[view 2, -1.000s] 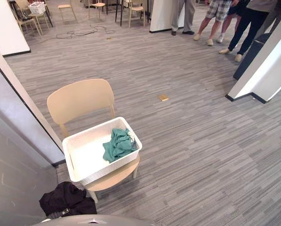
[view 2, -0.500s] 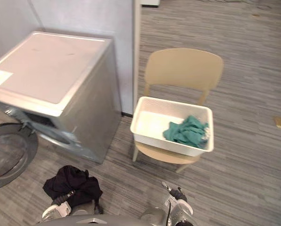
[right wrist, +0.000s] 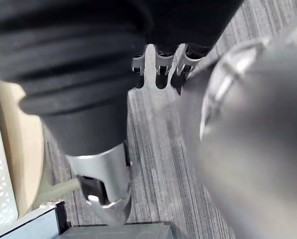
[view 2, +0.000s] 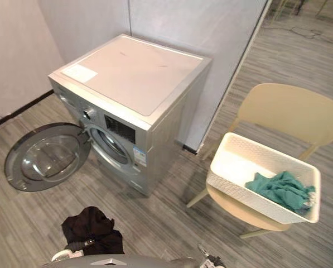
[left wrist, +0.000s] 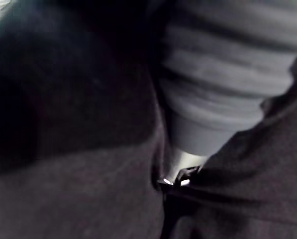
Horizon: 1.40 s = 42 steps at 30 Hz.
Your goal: Pick up the laundry basket with both hands and put the clothes into the washing machine.
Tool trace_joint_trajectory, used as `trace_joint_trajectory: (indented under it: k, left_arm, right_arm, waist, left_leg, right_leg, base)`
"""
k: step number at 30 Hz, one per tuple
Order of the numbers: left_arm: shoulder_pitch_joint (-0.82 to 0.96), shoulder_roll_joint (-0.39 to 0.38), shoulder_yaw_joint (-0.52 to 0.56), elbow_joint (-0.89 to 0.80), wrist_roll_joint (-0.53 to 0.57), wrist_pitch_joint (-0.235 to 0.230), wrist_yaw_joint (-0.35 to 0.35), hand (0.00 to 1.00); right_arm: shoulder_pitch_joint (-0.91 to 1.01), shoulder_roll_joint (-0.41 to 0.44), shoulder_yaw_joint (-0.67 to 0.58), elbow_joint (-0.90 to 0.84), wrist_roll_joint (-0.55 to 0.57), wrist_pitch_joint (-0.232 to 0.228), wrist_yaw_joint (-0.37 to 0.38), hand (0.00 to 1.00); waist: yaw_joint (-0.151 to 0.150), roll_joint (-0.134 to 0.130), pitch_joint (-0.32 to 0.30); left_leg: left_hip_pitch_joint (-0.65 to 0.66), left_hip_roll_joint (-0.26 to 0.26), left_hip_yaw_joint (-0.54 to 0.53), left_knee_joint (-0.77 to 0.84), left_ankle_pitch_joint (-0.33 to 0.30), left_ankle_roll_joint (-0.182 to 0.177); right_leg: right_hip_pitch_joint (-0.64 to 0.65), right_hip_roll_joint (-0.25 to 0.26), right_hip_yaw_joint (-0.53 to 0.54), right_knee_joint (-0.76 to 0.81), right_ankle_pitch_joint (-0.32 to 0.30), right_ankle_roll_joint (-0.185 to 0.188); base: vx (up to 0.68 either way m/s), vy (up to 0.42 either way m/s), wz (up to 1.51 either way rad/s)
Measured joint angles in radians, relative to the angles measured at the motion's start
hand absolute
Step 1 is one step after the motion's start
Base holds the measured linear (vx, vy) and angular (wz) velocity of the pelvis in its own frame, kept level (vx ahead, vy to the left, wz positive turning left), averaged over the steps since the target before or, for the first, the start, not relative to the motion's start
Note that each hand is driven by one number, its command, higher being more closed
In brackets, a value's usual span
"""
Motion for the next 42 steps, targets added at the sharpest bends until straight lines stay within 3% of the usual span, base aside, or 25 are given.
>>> trace_joint_trajectory:
  k: [1,2,3,4,7,9,13,15,16,18,19,21,23,25,27,28,29,30,32,34,35,36,38,40,42]
  left_arm:
    - [-0.002,0.009,0.003,0.003,0.004,-0.003,0.0,1.0]
    - [-0.001,0.042,0.024,0.021,0.008,-0.006,0.002,1.0]
    - [0.0,0.056,0.035,0.035,0.009,-0.008,0.003,1.0]
    - [-0.004,0.06,0.079,0.052,0.011,-0.004,0.005,1.0]
    - [-0.013,0.019,0.128,0.047,0.042,-0.005,0.004,1.0]
    - [-0.022,0.011,0.145,0.046,0.051,-0.004,0.003,1.0]
    - [-0.035,-0.004,0.208,0.04,0.05,-0.003,0.003,1.0]
    - [-0.033,-0.006,0.23,-0.002,0.049,-0.003,0.004,1.0]
    - [-0.033,-0.008,0.239,-0.025,0.049,-0.004,0.003,1.0]
    - [-0.024,-0.032,0.26,-0.088,0.043,-0.012,0.003,1.0]
    - [-0.019,-0.035,0.262,-0.09,0.034,-0.018,0.003,1.0]
    - [-0.01,-0.039,0.273,-0.08,0.025,-0.022,0.003,1.0]
    - [-0.004,-0.03,0.276,-0.079,0.004,-0.026,0.003,1.0]
    - [-0.006,-0.019,0.277,-0.079,-0.015,-0.027,0.005,1.0]
    - [-0.004,-0.02,0.28,-0.079,-0.037,-0.032,0.008,1.0]
    - [0.003,-0.039,0.283,-0.05,-0.045,-0.037,0.01,1.0]
    - [0.003,-0.007,0.293,-0.033,-0.053,-0.041,0.014,1.0]
    - [0.004,0.014,0.294,-0.029,-0.055,-0.043,0.014,1.0]
    - [0.012,0.05,0.291,-0.028,-0.055,-0.042,0.011,1.0]
    - [0.024,0.064,0.261,-0.027,-0.053,-0.04,0.01,1.0]
    - [0.013,0.058,0.204,-0.027,-0.05,-0.039,0.008,1.0]
    - [0.014,0.056,0.183,-0.027,-0.05,-0.039,0.007,1.0]
    - [0.029,0.054,0.126,-0.026,-0.03,-0.038,0.006,1.0]
    - [0.031,0.071,0.089,-0.014,-0.023,-0.034,0.008,1.0]
    - [0.047,0.068,0.053,-0.003,-0.017,-0.024,0.011,1.0]
  right_arm:
    - [-0.009,0.003,0.007,0.0,0.0,0.004,0.006,0.0]
    - [-0.017,0.045,0.032,0.008,0.0,0.01,0.023,0.0]
    - [-0.019,0.067,0.042,0.015,0.0,0.008,0.03,0.0]
    - [-0.027,0.105,0.031,0.028,0.005,0.006,0.034,0.0]
    - [-0.025,0.094,0.01,0.027,0.02,0.007,0.038,0.0]
    - [-0.011,0.093,0.004,0.032,0.02,0.008,0.038,0.0]
    - [0.019,0.106,0.007,0.017,0.022,0.007,0.04,0.0]
    - [0.033,0.132,0.013,0.008,0.032,0.003,0.042,0.0]
    - [0.035,0.131,0.013,0.005,0.032,0.003,0.043,0.0]
    - [0.051,0.13,0.016,-0.025,0.031,0.002,0.052,0.0]
    - [0.054,0.129,0.015,-0.029,0.032,0.002,0.052,0.0]
    - [0.049,0.128,-0.002,-0.028,0.032,0.002,0.053,0.0]
    - [0.037,0.125,-0.032,-0.017,0.031,0.002,0.058,0.0]
    - [0.053,0.111,-0.045,-0.01,0.031,0.002,0.057,0.0]
    - [0.085,0.076,-0.055,0.0,0.031,0.002,0.057,0.0]
    - [0.109,0.045,-0.09,0.012,0.03,0.002,0.056,0.0]
    - [0.129,0.065,-0.122,0.065,0.03,0.006,0.054,0.0]
    - [0.138,0.08,-0.131,0.111,0.03,0.012,0.055,0.0]
    - [0.143,0.126,-0.17,0.165,0.027,0.023,0.056,0.0]
    - [0.12,0.148,-0.188,0.165,0.024,0.023,0.061,0.0]
    - [0.12,0.143,-0.206,0.157,0.025,0.023,0.06,0.0]
    - [0.122,0.138,-0.204,0.151,0.025,0.023,0.059,0.0]
    - [0.115,0.126,-0.159,0.12,0.029,0.021,0.061,0.0]
    - [0.111,0.123,-0.115,0.099,0.028,0.021,0.063,0.0]
    - [0.098,0.112,-0.06,0.098,0.026,0.019,0.06,0.0]
  waist:
    - [-0.001,-0.002,0.007]
    - [0.001,-0.028,0.017]
    - [0.001,-0.051,0.02]
    - [0.005,-0.07,0.018]
    - [-0.009,-0.069,0.031]
    - [-0.012,-0.071,0.034]
    - [-0.01,-0.084,0.027]
    - [-0.011,-0.11,0.035]
    - [-0.01,-0.11,0.037]
    - [0.012,-0.079,0.05]
    - [0.02,-0.086,0.046]
    - [0.026,-0.074,0.032]
    - [0.022,-0.072,0.032]
    - [0.009,-0.076,0.031]
    - [0.002,-0.069,0.026]
    - [-0.004,-0.028,0.0]
    - [-0.028,-0.076,-0.013]
    - [-0.033,-0.118,-0.025]
    - [-0.033,-0.158,-0.056]
    - [-0.038,-0.159,-0.063]
    - [-0.039,-0.14,-0.076]
    - [-0.035,-0.132,-0.08]
    - [-0.034,-0.106,-0.087]
    - [-0.04,-0.099,-0.087]
    - [-0.035,-0.084,-0.083]
  left_leg:
    - [0.002,0.022,-0.007,0.0,0.001,-0.002]
    - [0.007,0.041,-0.014,-0.001,0.008,-0.013]
    - [0.008,0.034,-0.016,-0.002,0.008,-0.014]
    - [0.004,0.039,-0.012,-0.021,0.012,-0.019]
    - [0.005,0.039,-0.015,-0.09,0.072,0.0]
    - [0.007,0.033,-0.014,-0.111,0.094,0.032]
    - [0.015,0.028,-0.017,-0.098,0.098,0.035]
    - [-0.098,0.04,-0.006,0.159,0.038,-0.001]
    - [-0.141,0.051,-0.011,0.259,0.017,-0.005]
    - [-0.263,0.11,-0.037,0.576,0.001,-0.014]
    - [-0.28,0.127,-0.036,0.633,-0.003,-0.006]
    - [-0.27,0.135,-0.029,0.626,-0.062,0.041]
    - [-0.294,0.138,-0.038,0.546,-0.093,0.056]
    - [-0.342,0.137,-0.084,0.48,-0.092,0.065]
    - [-0.375,0.131,-0.164,0.391,-0.088,0.101]
    - [-0.391,0.136,-0.205,0.352,-0.063,0.048]
    - [-0.419,0.076,-0.202,0.434,-0.043,-0.075]
    - [-0.431,0.029,-0.198,0.504,-0.086,-0.078]
    - [-0.439,-0.009,-0.165,0.595,-0.158,-0.059]
    - [-0.425,-0.025,-0.132,0.595,-0.184,-0.025]
    - [-0.432,-0.045,-0.098,0.586,-0.198,0.006]
    - [-0.429,-0.05,-0.079,0.574,-0.198,0.02]
    - [-0.39,-0.054,0.001,0.502,-0.184,0.068]
    - [-0.331,-0.056,0.068,0.424,-0.155,0.111]
    - [-0.202,-0.06,0.16,0.288,-0.116,0.133]
  right_leg:
    - [-0.022,0.072,0.095,0.002,-0.064,0.019]
    - [-0.049,0.22,0.199,-0.051,-0.131,0.034]
    - [-0.037,0.247,0.183,-0.089,-0.164,0.012]
    - [0.002,0.272,0.215,-0.168,-0.176,0.051]
    - [0.003,0.3,0.251,-0.227,-0.178,0.049]
    - [0.004,0.304,0.272,-0.241,-0.178,0.044]
    - [0.016,0.305,0.277,-0.248,-0.195,0.026]
    - [0.044,0.304,0.285,-0.262,-0.202,0.016]
    - [0.053,0.308,0.284,-0.262,-0.203,0.017]
    - [0.086,0.33,0.299,-0.232,-0.217,0.018]
    - [0.093,0.33,0.315,-0.226,-0.222,0.023]
    - [0.088,0.322,0.373,-0.224,-0.232,0.03]
    - [0.051,0.3,0.457,-0.217,-0.247,0.051]
    - [0.03,0.259,0.536,-0.214,-0.277,0.081]
    - [0.029,0.212,0.616,-0.243,-0.319,0.103]
    - [0.04,0.224,0.691,-0.215,-0.365,0.148]
    - [0.021,0.224,0.743,-0.103,-0.398,0.193]
    - [0.02,0.176,0.747,-0.084,-0.399,0.169]
    - [0.042,0.14,0.796,-0.115,-0.319,0.162]
    - [0.027,0.127,0.83,-0.12,-0.218,0.139]
    - [-0.024,0.117,0.859,-0.101,-0.1,0.109]
    - [-0.051,0.114,0.873,-0.094,-0.047,0.086]
    - [-0.135,0.11,0.869,-0.062,0.122,0.002]
    - [-0.221,0.14,0.759,0.107,0.063,-0.021]
    - [-0.221,0.207,0.495,0.197,-0.097,-0.062]
  base:
    - [-0.03,-0.072,0.54]
    - [-0.03,-0.126,0.24]
    - [-0.06,-0.165,0.04]
    - [-0.04,-0.111,-0.05]
    - [-0.04,-0.079,0.07]
    - [-0.02,-0.043,0.11]
    - [0.02,-0.009,0.08]
    - [-0.04,-0.01,0.28]
    - [-0.06,-0.019,0.27]
    - [-0.06,0.017,-0.12]
    - [-0.01,0.108,-0.39]
    - [0.02,0.163,-0.64]
    - [0.04,0.346,-0.94]
    - [0.09,0.409,-0.72]
    - [0.18,0.499,-0.55]
    - [0.31,0.404,-0.17]
    - [0.43,0.371,0.03]
    - [0.4,0.375,0.2]
    - [0.24,0.332,-0.19]
    - [0.18,0.434,-0.37]
    - [0.19,0.542,-0.37]
    - [0.15,0.46,-0.5]
    - [0.13,0.374,-0.77]
    - [0.12,0.312,-0.78]
    - [0.11,0.214,-1.0]
